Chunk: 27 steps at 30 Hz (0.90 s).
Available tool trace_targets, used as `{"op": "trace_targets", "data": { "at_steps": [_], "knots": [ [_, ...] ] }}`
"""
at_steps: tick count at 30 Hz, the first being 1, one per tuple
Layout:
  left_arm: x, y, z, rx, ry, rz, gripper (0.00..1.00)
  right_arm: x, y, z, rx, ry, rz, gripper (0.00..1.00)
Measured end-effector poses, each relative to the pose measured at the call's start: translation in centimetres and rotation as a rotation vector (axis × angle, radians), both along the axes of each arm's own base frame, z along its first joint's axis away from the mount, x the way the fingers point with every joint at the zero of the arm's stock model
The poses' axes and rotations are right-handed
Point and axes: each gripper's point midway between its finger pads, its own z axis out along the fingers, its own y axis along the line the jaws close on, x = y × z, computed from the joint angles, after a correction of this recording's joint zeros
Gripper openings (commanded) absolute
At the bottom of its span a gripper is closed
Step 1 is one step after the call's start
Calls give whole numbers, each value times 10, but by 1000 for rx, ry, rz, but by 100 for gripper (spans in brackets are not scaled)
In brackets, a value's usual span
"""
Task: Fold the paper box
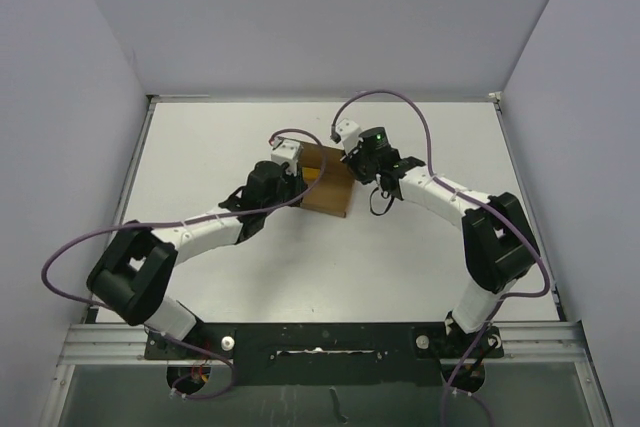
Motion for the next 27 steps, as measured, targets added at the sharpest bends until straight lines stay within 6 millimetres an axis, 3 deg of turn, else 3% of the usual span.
{"op": "trace_targets", "data": {
  "at_steps": [5,9,12,22,27],
  "knots": [
    [-26,26,10,-62,27,10,38,2,-7,3,-8,-10,30,1],
    [-26,67,8,-149,67,92,56,4,-18,3,-13,-8,53,0],
    [-24,90,-6,-178,96,136,64,5,-22,2,-13,0,86,0],
    [-11,69,-5,-142,-110,-74,67,-8,-29,7,49,55,203,0],
    [-6,70,0,-106,-167,-121,58,-17,-27,13,75,69,256,0]
  ]
}}
